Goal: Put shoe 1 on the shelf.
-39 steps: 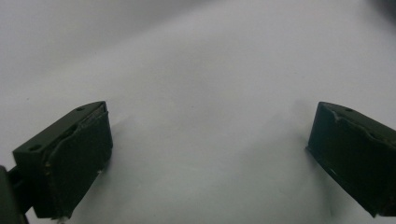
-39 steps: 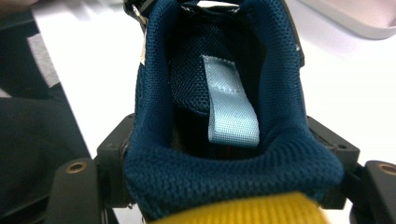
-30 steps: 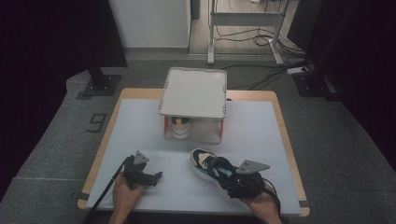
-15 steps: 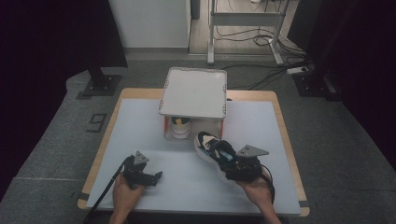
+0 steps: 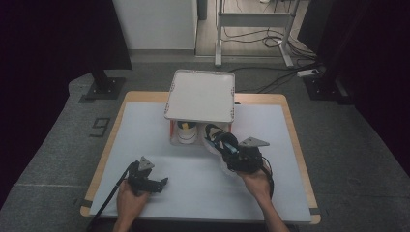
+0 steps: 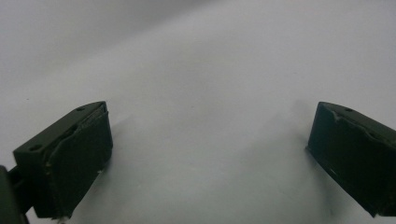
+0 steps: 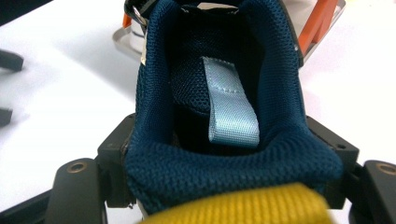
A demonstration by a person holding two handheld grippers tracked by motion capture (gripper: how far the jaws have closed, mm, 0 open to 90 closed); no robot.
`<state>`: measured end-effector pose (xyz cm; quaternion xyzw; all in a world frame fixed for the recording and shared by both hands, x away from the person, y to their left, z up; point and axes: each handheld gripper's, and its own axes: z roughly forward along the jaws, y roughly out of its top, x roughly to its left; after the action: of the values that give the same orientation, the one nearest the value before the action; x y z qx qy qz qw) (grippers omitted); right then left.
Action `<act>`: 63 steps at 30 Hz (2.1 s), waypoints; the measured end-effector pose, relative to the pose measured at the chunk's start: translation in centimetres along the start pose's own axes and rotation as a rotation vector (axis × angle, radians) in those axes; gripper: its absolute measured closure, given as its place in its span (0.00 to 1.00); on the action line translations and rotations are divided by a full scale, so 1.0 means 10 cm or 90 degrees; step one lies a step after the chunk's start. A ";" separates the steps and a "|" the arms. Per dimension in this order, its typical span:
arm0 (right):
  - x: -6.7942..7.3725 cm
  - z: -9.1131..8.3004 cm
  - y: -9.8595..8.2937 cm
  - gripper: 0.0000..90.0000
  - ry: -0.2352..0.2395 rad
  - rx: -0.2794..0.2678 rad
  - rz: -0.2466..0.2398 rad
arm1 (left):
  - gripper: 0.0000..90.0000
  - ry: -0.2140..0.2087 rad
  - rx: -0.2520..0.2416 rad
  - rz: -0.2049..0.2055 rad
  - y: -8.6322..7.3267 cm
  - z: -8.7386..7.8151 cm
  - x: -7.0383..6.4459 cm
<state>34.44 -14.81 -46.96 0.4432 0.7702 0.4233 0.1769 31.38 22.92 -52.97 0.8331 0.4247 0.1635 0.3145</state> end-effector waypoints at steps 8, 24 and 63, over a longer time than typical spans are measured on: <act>-0.01 0.19 0.16 0.29 -0.025 -0.001 0.012 | 0.00 0.000 0.000 0.001 0.00 0.00 0.00; 0.01 0.55 0.31 0.28 -0.088 0.006 0.030 | 0.00 0.001 -0.002 -0.001 0.00 0.00 0.00; -0.01 0.29 0.06 0.46 0.036 0.045 -0.008 | 0.00 0.000 -0.003 0.001 0.00 0.00 0.00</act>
<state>36.65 -13.34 -48.16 0.4319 0.7923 0.4068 0.1419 31.33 22.90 -52.97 0.8328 0.4237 0.1650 0.3159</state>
